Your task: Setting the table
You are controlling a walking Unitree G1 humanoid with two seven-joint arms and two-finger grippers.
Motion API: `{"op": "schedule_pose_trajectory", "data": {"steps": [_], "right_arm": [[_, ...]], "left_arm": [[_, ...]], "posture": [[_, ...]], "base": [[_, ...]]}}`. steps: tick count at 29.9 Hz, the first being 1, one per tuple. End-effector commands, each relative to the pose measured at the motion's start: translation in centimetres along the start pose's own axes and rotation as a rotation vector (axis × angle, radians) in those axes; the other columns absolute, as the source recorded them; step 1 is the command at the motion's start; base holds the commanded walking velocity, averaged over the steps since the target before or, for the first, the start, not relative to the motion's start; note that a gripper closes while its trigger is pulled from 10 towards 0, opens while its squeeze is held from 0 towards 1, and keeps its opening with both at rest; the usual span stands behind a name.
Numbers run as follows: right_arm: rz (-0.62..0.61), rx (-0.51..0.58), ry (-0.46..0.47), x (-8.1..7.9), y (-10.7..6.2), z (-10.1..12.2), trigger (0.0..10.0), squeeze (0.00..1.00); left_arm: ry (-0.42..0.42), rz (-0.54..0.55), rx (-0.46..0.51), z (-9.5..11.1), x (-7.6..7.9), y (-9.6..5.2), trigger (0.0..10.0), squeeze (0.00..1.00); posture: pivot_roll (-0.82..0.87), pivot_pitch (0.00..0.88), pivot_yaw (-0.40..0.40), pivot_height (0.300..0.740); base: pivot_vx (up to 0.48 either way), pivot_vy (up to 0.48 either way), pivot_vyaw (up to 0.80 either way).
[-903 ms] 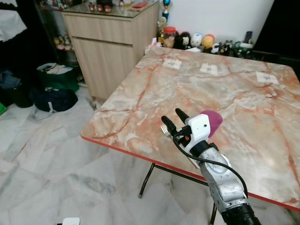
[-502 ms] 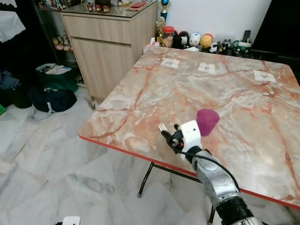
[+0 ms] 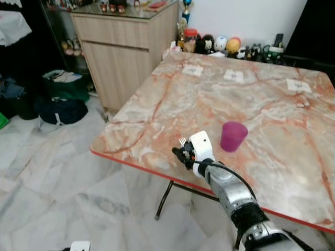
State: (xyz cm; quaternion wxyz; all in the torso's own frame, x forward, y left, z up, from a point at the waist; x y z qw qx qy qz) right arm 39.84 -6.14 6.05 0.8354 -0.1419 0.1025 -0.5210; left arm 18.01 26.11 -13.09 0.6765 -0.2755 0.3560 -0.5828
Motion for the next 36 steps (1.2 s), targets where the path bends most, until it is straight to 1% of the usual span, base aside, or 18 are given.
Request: {"op": "schedule_pose_trajectory", "data": {"steps": [1, 4, 8, 13, 20, 28, 32, 36], "right_arm": [[-0.033, -0.003, 0.013, 0.9, 0.1, 0.5, 10.0, 0.00], [-0.033, -0.010, 0.041, 1.3, 0.1, 0.6, 10.0, 0.00], [-0.042, -0.022, 0.052, 1.8, 0.2, 0.3, 10.0, 0.00], [-0.026, -0.044, 0.104, 1.9, 0.2, -0.1, 10.0, 0.00], [-0.054, -0.071, 0.111, 2.6, 0.2, -0.6, 10.0, 0.00], [-0.034, -0.101, 0.105, 2.5, 0.2, -1.3, 10.0, 0.00], [0.008, -0.137, 0.084, 1.8, 0.2, -2.0, 10.0, 0.00], [0.014, -0.150, 0.068, 1.6, 0.2, -2.2, 10.0, 0.00]], "left_arm": [[-0.009, -0.004, -0.025, -0.6, 0.0, -0.1, 10.0, 0.00], [-0.011, -0.004, -0.026, -0.7, 0.0, -0.1, 10.0, 0.00], [-0.010, -0.007, -0.028, -0.7, 0.0, -0.1, 10.0, 0.00], [-0.011, -0.008, -0.029, -0.7, 0.0, -0.1, 10.0, 0.00], [-0.010, -0.010, -0.029, -0.7, 0.0, -0.1, 10.0, 0.00], [-0.010, -0.013, -0.030, -0.7, 0.0, -0.1, 10.0, 0.00], [-0.009, -0.014, -0.032, -0.7, 0.0, -0.1, 10.0, 0.00], [-0.011, -0.014, -0.031, -0.7, 0.0, -0.1, 10.0, 0.00]], "posture": [[0.03, 0.017, 0.006, 0.740], [0.03, 0.017, 0.006, 0.740], [0.03, 0.018, 0.007, 0.740], [0.04, 0.019, 0.009, 0.740], [0.04, 0.018, 0.013, 0.740], [0.04, 0.018, 0.012, 0.740], [0.04, 0.018, 0.011, 0.740], [0.04, 0.018, 0.010, 0.740]], "base": [[0.000, 0.000, 0.00], [0.000, 0.000, 0.00], [0.000, 0.000, 0.00], [0.000, 0.000, 0.00], [0.000, 0.000, 0.00], [0.000, 0.000, 0.00], [0.000, 0.000, 0.00], [0.000, 0.000, 0.00]]}}
Point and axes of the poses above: a point about 5 cm out from each wrist's last joint towards the gripper, its own y axis pointing out of the wrist towards the gripper, its own z axis along the axis of the wrist's last joint, x = y × z, the point moved 6 cm from there along y, pointing out of the wrist towards the gripper, and after that the axes turned 2 degrees about y, right-handed, at the moved point
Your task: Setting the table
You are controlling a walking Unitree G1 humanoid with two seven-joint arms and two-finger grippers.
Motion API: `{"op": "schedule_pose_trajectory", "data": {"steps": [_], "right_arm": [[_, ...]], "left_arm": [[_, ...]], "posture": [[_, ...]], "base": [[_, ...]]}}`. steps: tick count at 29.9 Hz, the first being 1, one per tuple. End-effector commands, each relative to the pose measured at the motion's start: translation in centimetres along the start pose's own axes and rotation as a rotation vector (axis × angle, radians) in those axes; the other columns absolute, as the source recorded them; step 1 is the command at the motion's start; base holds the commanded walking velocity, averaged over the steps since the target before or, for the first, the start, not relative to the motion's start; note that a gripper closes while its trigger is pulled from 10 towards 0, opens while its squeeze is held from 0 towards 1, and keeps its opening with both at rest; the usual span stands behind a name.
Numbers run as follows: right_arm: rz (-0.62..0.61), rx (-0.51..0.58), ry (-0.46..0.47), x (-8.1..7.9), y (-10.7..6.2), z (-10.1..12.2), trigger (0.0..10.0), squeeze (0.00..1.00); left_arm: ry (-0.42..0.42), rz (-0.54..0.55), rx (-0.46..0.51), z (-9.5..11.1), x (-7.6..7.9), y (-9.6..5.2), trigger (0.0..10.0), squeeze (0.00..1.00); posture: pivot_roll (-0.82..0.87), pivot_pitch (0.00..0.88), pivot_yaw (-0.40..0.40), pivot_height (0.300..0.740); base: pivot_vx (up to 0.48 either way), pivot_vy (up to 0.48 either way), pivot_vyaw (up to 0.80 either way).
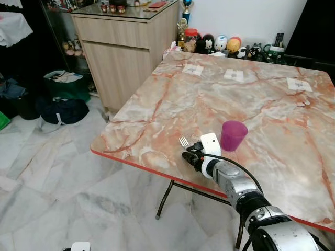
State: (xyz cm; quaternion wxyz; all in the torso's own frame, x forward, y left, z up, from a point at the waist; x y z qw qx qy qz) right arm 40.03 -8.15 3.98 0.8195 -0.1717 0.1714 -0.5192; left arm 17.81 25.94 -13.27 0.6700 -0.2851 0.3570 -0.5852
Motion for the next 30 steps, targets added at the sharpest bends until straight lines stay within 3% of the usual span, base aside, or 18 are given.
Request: {"op": "schedule_pose_trajectory", "data": {"steps": [1, 2, 3, 4, 30], "right_arm": [[0.015, -0.027, -0.024, -0.33, 0.13, -0.15, 10.0, 0.00], [0.009, -0.042, -0.037, -0.25, 0.12, -0.44, 1.6, 0.00], [0.009, -0.042, -0.037, -0.25, 0.12, -0.44, 1.6, 0.00], [0.007, -0.049, -0.047, -0.19, 0.10, -0.59, 0.0, 0.00], [0.018, -0.062, -0.082, -0.08, -0.06, -1.11, 0.0, 0.00]], "left_arm": [[-0.007, 0.003, -0.015, -0.47, -0.15, -0.09, 10.0, 0.00], [-0.009, 0.002, -0.015, -0.47, -0.12, -0.09, 10.0, 0.00], [-0.009, 0.002, -0.015, -0.47, -0.12, -0.09, 10.0, 0.00], [-0.010, 0.001, -0.015, -0.47, -0.08, -0.09, 10.0, 0.00], [-0.027, -0.013, -0.024, -0.75, 0.47, -0.09, 10.0, 0.00]], "posture": [[0.04, 0.018, 0.010, 0.740], [0.04, 0.018, 0.008, 0.740], [0.04, 0.018, 0.008, 0.740], [0.04, 0.018, 0.008, 0.740], [0.04, 0.024, -0.012, 0.740]], "base": [[0.000, 0.000, 0.00], [0.000, 0.000, 0.00], [0.000, 0.000, 0.00], [0.000, 0.000, 0.00], [0.000, 0.000, 0.00]]}}
Point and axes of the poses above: a point about 5 cm out from each wrist's last joint towards the gripper, its own y axis pointing out of the wrist towards the gripper, its own z axis along the axis of the wrist's last joint, x = y × z, the point moved 6 cm from there along y, pointing out of the wrist towards the gripper, and after that the axes turned 2 degrees about y, right-handed, at the moved point
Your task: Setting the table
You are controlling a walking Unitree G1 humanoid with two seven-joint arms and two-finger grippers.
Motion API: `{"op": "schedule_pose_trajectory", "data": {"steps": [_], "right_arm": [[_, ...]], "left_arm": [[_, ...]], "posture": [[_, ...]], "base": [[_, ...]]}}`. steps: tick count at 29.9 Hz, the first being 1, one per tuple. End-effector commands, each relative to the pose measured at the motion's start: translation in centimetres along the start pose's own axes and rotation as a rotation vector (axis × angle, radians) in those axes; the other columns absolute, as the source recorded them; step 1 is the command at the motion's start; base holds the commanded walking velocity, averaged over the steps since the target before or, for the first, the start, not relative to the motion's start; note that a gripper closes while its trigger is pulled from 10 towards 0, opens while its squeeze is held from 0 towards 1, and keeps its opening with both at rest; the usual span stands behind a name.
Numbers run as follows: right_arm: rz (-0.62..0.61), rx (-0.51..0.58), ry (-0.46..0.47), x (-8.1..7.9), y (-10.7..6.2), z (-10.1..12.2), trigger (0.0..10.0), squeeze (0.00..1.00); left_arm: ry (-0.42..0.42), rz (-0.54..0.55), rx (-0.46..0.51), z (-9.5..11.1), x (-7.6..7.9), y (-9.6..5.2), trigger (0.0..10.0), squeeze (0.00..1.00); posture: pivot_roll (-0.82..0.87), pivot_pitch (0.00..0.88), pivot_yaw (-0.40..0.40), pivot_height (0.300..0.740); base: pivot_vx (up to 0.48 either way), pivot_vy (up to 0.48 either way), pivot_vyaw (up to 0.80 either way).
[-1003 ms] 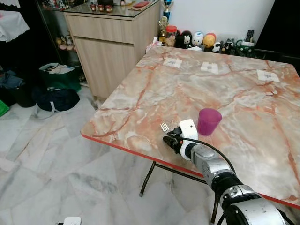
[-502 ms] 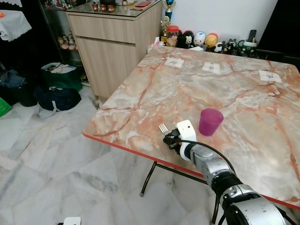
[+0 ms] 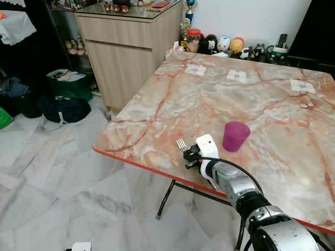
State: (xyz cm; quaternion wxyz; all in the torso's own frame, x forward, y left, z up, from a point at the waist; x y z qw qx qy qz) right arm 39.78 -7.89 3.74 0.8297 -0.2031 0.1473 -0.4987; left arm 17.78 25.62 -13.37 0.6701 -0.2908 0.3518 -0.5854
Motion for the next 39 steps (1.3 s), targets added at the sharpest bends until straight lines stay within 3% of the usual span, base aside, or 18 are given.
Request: {"op": "schedule_pose_trajectory", "data": {"steps": [1, 5, 8, 9, 10, 13, 17, 20, 26, 29, 39], "right_arm": [[-0.007, -0.033, 0.001, 0.2, -0.1, -0.8, 0.0, 0.00], [-0.014, -0.025, 0.002, 0.2, -0.1, -0.8, 0.0, 0.00], [-0.057, 0.069, 0.027, 0.8, -0.2, 0.7, 0.0, 0.00], [-0.080, 0.120, 0.047, 1.1, -0.3, 1.6, 3.8, 0.00], [-0.122, 0.230, 0.093, 1.7, -0.7, 3.3, 10.0, 0.00], [-0.173, 0.349, 0.114, 2.4, -1.5, 5.2, 10.0, 0.00], [-0.250, 0.564, 0.115, 2.7, -3.9, 8.1, 10.0, 0.00], [-0.267, 0.604, 0.104, 2.6, -4.5, 8.6, 10.0, 0.00], [-0.360, 0.793, 0.058, 3.2, -8.8, 11.0, 10.0, 0.00], [-0.456, 0.795, 0.051, 4.8, -10.6, 10.2, 10.0, 0.00], [-0.522, 0.739, 0.105, 6.0, -11.0, 8.9, 10.0, 0.00]], "left_arm": [[-0.014, -0.006, -0.023, -0.7, 0.1, -0.1, 10.0, 0.00], [-0.014, -0.006, -0.024, -0.7, 0.2, -0.1, 10.0, 0.00], [-0.014, -0.006, -0.025, -0.8, 0.2, -0.1, 10.0, 0.00], [-0.015, -0.005, -0.025, -0.8, 0.2, -0.1, 10.0, 0.00], [-0.016, -0.004, -0.025, -0.8, 0.2, -0.1, 10.0, 0.00], [-0.014, -0.003, -0.026, -0.8, 0.2, -0.1, 10.0, 0.00], [-0.005, 0.004, -0.024, -0.8, 0.1, -0.2, 10.0, 0.00], [-0.003, 0.007, -0.023, -0.9, 0.0, -0.2, 10.0, 0.00], [-0.013, 0.011, -0.010, -0.7, -0.1, -0.2, 10.0, 0.00], [0.003, 0.011, -0.014, -0.8, -0.2, -0.2, 10.0, 0.00], [0.033, -0.001, -0.013, -0.7, 0.1, -0.2, 10.0, 0.00]], "posture": [[0.04, 0.024, -0.012, 0.740], [0.04, 0.024, -0.014, 0.740], [0.04, 0.023, -0.016, 0.740], [0.04, 0.023, -0.016, 0.740], [0.04, 0.024, -0.015, 0.740], [0.03, 0.025, -0.013, 0.740], [0.03, 0.027, -0.013, 0.740], [0.03, 0.028, -0.011, 0.740], [0.01, 0.030, -0.008, 0.740], [0.00, 0.033, -0.006, 0.740], [0.00, 0.030, -0.013, 0.740]], "base": [[0.000, 0.000, 0.00], [0.000, 0.000, 0.00], [0.000, 0.000, 0.00], [0.000, 0.000, 0.00], [0.000, 0.000, 0.00], [0.000, 0.000, 0.00], [0.000, 0.000, 0.00], [0.000, 0.000, 0.00], [0.000, 0.000, 0.00], [0.000, 0.000, 0.00], [0.000, -0.122, -0.30]]}}
Point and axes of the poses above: a point about 5 cm out from each wrist's last joint towards the gripper, its own y axis pointing out of the wrist towards the gripper, its own z axis along the axis of the wrist's last joint, x = y × z, the point moved 6 cm from there along y, pointing out of the wrist towards the gripper, and after that the axes turned 2 degrees about y, right-handed, at the moved point
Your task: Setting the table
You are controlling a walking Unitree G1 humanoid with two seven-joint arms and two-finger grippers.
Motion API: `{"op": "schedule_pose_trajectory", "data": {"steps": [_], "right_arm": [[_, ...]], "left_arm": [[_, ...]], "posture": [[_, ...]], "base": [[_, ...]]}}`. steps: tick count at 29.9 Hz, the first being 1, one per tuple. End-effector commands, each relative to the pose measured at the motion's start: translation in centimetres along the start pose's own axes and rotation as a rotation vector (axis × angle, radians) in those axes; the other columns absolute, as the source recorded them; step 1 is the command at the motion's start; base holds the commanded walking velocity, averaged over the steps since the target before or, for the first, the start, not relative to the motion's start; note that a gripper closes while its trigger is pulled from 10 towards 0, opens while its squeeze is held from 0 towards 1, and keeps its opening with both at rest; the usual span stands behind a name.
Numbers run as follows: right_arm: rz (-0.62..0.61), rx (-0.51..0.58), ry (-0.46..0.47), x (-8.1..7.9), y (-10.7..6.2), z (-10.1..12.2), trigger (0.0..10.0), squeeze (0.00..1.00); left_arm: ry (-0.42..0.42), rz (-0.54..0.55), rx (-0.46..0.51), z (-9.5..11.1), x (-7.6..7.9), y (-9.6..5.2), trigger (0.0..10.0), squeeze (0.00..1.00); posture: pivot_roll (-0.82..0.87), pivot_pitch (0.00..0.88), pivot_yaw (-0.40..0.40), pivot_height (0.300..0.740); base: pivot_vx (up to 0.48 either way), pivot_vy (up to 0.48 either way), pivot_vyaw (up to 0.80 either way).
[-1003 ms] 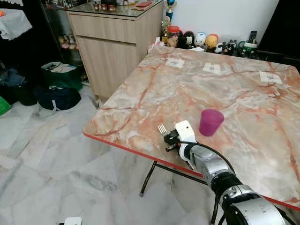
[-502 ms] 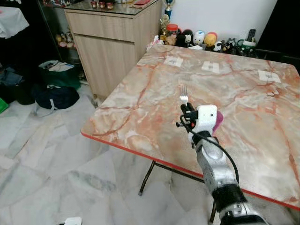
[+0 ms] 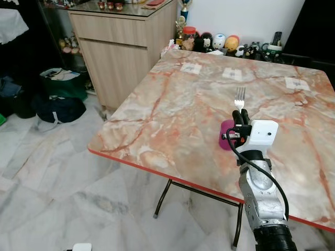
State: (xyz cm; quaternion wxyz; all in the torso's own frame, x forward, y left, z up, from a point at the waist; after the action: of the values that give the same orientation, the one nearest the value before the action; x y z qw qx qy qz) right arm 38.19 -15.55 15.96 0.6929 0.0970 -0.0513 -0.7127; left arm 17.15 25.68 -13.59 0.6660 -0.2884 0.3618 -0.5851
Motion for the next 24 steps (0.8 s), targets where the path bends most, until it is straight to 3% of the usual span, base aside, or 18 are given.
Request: {"op": "schedule_pose_trajectory", "data": {"steps": [1, 5, 13, 18, 24], "right_arm": [[-0.016, 0.016, -0.007, 0.3, 0.1, 0.8, 10.0, 0.00], [-0.049, 0.035, -0.024, 0.4, 0.3, 1.1, 10.0, 0.00], [-0.024, 0.053, -0.030, -0.6, 0.9, 1.7, 10.0, 0.00], [-0.041, 0.034, -0.028, -0.3, 0.9, 1.2, 10.0, 0.00], [-0.045, 0.024, -0.028, -0.3, 0.8, 1.0, 10.0, 0.00]], "left_arm": [[0.014, -0.005, -0.002, -0.1, 0.2, 0.0, 10.0, 0.00], [0.014, -0.012, -0.010, -0.2, 0.3, 0.0, 10.0, 0.00], [0.017, -0.012, -0.011, -0.2, 0.4, 0.0, 10.0, 0.00], [0.024, -0.015, -0.010, -0.2, 0.4, 0.0, 10.0, 0.00], [0.032, -0.019, -0.011, -0.2, 0.4, 0.0, 10.0, 0.00]], "posture": [[0.00, 0.029, -0.015, 0.740], [-0.01, 0.031, -0.017, 0.740], [0.00, 0.022, -0.020, 0.740], [-0.01, 0.012, -0.018, 0.740], [-0.01, 0.000, -0.014, 0.740]], "base": [[0.000, -0.431, -0.78], [0.000, -0.453, -0.73], [0.000, -0.472, 0.00], [0.000, -0.472, 0.00], [0.000, -0.472, -0.68]]}}
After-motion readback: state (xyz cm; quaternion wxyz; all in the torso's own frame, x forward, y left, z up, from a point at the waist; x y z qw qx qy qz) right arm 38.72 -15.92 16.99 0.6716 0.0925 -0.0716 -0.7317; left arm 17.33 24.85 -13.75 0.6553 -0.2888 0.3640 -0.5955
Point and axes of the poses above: a point about 5 cm out from each wrist's last joint towards the gripper, its own y axis pointing out of the wrist towards the gripper, its own z axis along the axis of the wrist's last joint, x = y × z, the point moved 6 cm from there along y, pointing out of the wrist towards the gripper, and after that the axes turned 2 degrees about y, right-handed, at the moved point
